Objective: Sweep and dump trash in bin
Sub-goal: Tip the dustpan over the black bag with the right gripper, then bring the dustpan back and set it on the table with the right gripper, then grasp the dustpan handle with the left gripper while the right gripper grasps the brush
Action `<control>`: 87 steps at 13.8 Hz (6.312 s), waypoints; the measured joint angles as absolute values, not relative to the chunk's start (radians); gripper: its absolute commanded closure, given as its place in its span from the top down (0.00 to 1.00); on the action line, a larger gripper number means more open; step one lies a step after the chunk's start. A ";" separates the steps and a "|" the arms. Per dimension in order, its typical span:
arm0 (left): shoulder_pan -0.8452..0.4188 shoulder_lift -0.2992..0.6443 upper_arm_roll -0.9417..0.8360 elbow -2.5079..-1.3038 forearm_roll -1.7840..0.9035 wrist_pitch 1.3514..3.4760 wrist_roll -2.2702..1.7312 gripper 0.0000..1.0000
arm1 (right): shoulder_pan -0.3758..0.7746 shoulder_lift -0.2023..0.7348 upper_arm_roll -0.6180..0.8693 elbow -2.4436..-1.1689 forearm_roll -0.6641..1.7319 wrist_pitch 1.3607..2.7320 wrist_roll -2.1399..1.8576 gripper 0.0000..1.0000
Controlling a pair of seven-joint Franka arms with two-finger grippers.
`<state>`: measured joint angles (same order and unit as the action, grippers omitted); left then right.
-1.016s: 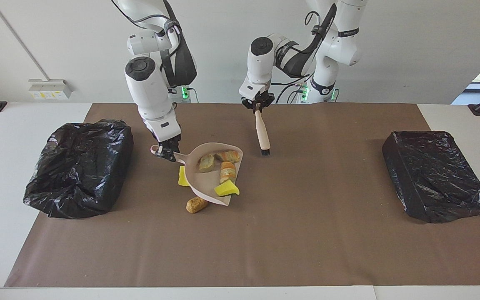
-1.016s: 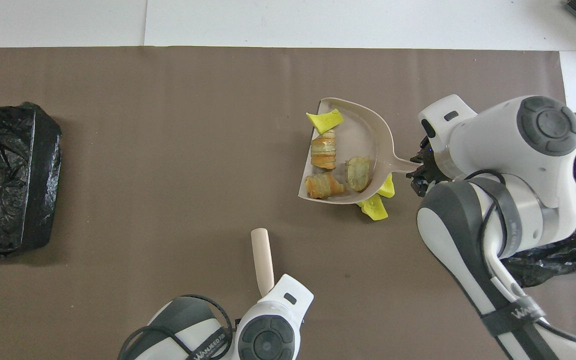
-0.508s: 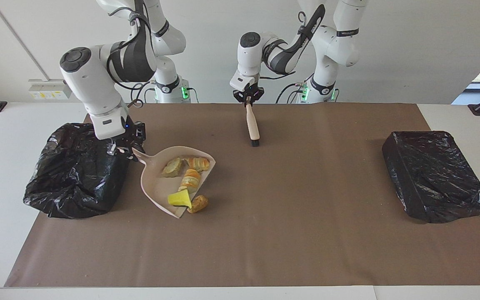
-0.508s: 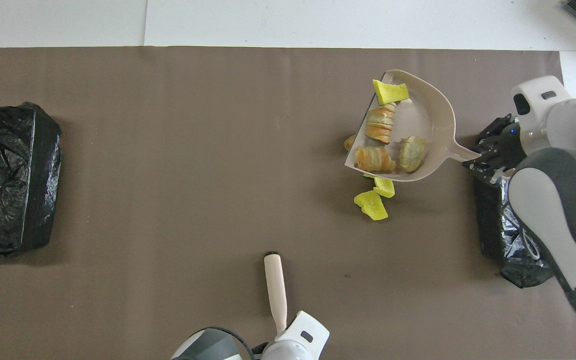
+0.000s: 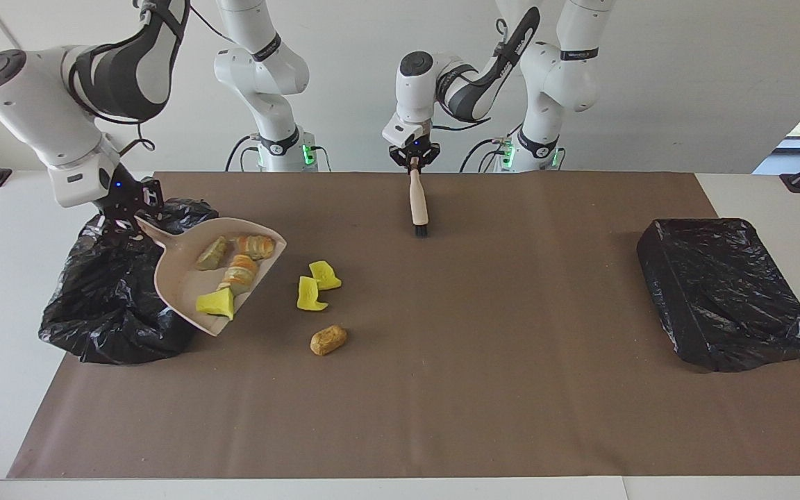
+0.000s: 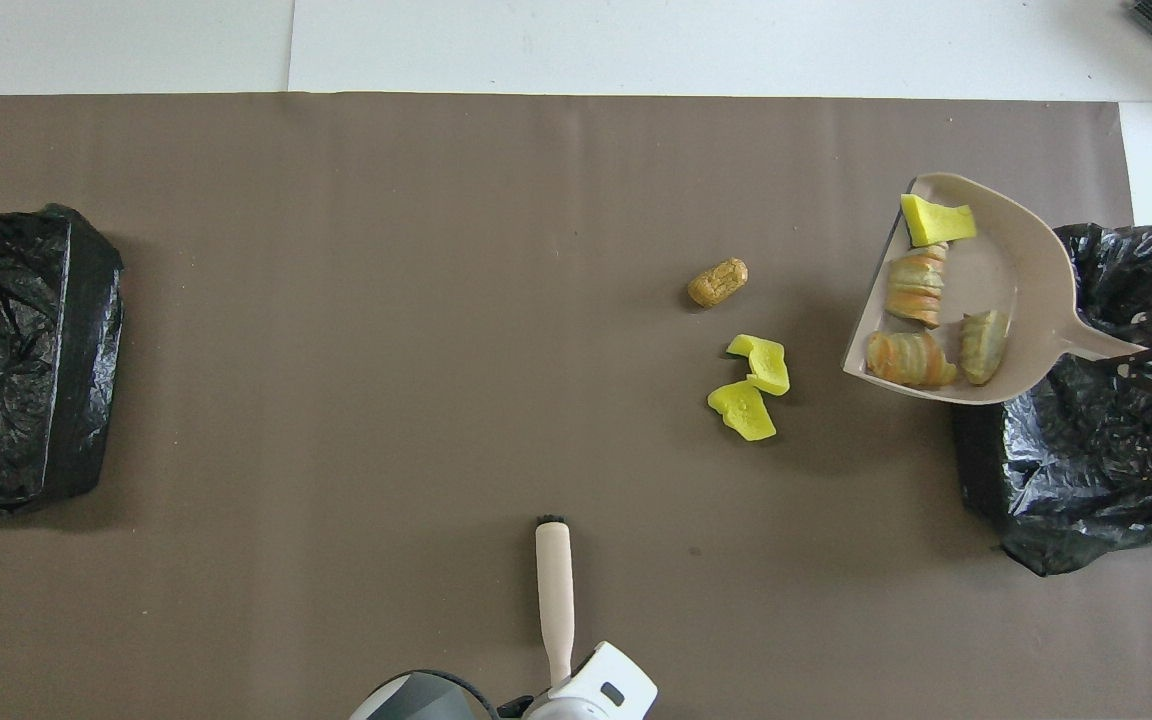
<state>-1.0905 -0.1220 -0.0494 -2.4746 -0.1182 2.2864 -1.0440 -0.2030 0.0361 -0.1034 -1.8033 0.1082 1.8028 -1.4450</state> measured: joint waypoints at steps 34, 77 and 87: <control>-0.122 -0.030 -0.013 -1.385 -0.002 1.479 0.123 1.00 | -0.124 -0.143 0.001 -1.822 -0.457 1.726 -1.228 0.00; -0.293 0.101 -0.044 -1.504 -0.005 1.729 0.051 1.00 | 0.611 -0.012 0.284 -2.193 0.271 2.041 0.738 1.00; -0.600 0.254 -0.049 -1.728 -0.004 2.119 -0.292 1.00 | 0.715 -0.126 0.283 -2.461 0.379 2.230 0.738 0.60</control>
<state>-0.6003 0.2543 -0.0491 -1.7277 -0.0041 2.1194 -0.2915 0.7149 -0.1264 0.2833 -2.4613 0.3790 2.2303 0.7383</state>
